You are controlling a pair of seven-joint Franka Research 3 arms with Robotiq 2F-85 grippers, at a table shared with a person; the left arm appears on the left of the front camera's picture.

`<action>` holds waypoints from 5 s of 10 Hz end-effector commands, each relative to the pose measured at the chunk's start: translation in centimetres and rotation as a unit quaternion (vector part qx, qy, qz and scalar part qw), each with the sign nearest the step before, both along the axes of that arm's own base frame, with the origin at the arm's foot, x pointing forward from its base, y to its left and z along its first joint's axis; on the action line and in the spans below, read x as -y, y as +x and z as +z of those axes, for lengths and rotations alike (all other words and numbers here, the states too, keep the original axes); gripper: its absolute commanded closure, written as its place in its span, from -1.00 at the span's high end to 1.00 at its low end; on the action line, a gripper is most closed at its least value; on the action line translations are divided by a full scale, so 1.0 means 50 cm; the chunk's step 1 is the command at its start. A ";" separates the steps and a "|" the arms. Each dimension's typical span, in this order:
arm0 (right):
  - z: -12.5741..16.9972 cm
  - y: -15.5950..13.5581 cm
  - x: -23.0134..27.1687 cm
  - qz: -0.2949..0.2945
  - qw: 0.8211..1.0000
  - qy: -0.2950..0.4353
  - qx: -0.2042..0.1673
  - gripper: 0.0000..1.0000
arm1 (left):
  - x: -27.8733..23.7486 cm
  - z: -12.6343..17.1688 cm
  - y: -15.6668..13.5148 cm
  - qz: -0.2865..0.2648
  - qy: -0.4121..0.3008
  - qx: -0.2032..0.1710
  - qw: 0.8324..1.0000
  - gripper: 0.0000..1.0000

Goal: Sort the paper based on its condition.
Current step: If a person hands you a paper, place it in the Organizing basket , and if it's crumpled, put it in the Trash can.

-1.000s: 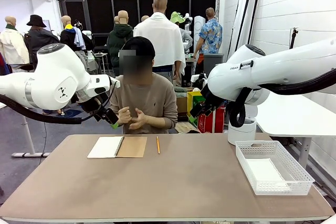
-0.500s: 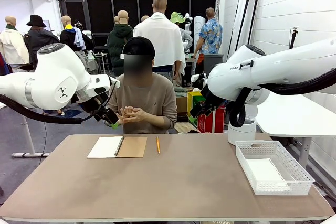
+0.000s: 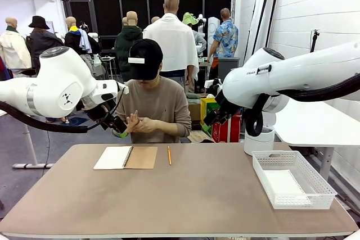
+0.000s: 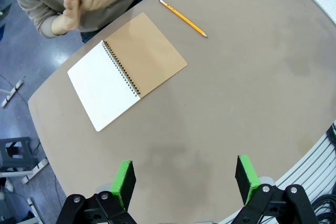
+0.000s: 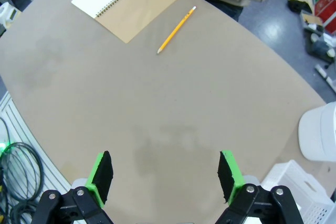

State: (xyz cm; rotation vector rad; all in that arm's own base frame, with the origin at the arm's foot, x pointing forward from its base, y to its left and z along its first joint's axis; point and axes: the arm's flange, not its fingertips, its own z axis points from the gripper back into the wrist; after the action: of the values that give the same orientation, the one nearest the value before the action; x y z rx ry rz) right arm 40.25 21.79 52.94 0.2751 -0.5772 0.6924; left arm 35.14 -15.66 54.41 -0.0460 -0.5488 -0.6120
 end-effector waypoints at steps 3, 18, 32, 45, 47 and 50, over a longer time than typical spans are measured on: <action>0.001 -0.003 0.005 -0.003 1.000 -0.001 -0.005 1.00 | -0.004 0.000 0.001 -0.001 0.004 0.001 1.000 1.00; 0.001 -0.003 0.005 -0.003 1.000 -0.001 -0.005 1.00 | -0.004 0.000 0.001 -0.001 0.004 0.001 1.000 1.00; -0.186 0.115 -0.239 0.022 0.986 -0.155 -0.065 1.00 | -0.004 0.000 0.001 -0.001 0.004 0.001 1.000 1.00; -0.346 0.168 -0.314 -0.025 0.985 -0.118 -0.124 1.00 | -0.004 0.000 0.001 -0.001 0.004 0.001 1.000 1.00; -0.369 0.171 -0.329 -0.023 0.984 -0.116 -0.135 1.00 | -0.004 0.000 0.001 -0.001 0.004 0.001 1.000 1.00; -0.392 0.168 -0.342 -0.010 0.980 -0.132 -0.147 1.00 | -0.004 0.000 0.001 -0.001 0.004 0.001 1.000 1.00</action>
State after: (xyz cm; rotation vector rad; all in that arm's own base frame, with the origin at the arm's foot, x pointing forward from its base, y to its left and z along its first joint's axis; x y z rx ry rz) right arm 48.14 38.04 33.44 0.1456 -0.2036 0.6881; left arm 35.14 -15.67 54.41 -0.0459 -0.5488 -0.6121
